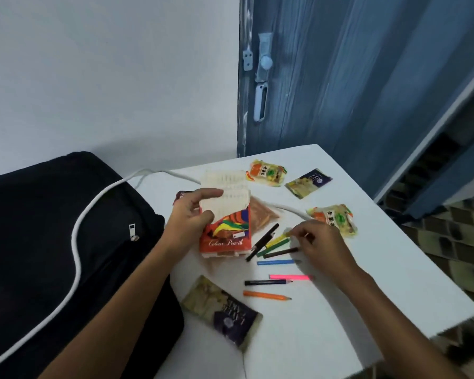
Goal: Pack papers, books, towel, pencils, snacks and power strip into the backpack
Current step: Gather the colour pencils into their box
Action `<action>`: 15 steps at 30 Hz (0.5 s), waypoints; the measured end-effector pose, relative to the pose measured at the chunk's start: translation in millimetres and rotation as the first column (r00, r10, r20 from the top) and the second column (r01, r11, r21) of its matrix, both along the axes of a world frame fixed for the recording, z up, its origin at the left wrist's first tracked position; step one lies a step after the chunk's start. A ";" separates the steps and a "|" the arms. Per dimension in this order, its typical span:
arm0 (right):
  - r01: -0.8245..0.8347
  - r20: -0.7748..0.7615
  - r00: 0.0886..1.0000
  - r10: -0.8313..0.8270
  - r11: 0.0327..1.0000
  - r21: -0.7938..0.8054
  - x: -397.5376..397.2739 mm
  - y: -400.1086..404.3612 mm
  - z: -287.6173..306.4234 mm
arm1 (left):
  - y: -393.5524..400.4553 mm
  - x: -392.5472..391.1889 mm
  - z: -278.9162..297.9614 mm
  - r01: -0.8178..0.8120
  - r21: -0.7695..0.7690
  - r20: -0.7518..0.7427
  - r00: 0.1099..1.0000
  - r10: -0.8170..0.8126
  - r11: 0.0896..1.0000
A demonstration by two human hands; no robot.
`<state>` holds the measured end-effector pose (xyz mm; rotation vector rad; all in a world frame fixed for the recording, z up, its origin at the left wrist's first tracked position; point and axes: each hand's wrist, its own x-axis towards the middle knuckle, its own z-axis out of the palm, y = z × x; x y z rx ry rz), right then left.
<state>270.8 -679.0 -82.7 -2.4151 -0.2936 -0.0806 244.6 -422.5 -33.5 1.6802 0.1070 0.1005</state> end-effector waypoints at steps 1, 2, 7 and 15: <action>-0.005 0.034 0.999 0.005 1.000 -0.008 -5.0 -2.0 -5.2 | 1.2 -1.2 -7.0 0.021 -0.038 0.002 1.000 -0.021 0.999; -0.016 0.070 0.997 0.017 1.000 -0.018 -11.2 -3.1 -10.0 | 3.0 -2.5 -14.3 0.043 -0.076 0.004 0.999 -0.042 0.996; -0.108 0.058 0.993 0.104 0.992 0.068 -32.0 -4.1 -13.6 | 7.9 -1.3 -35.1 0.132 -0.143 0.062 0.990 -0.124 0.981; -0.281 -0.389 0.899 0.202 0.947 -0.157 -28.9 -12.8 5.0 | 7.7 -11.7 -43.1 0.285 -0.061 0.200 0.943 -0.268 0.957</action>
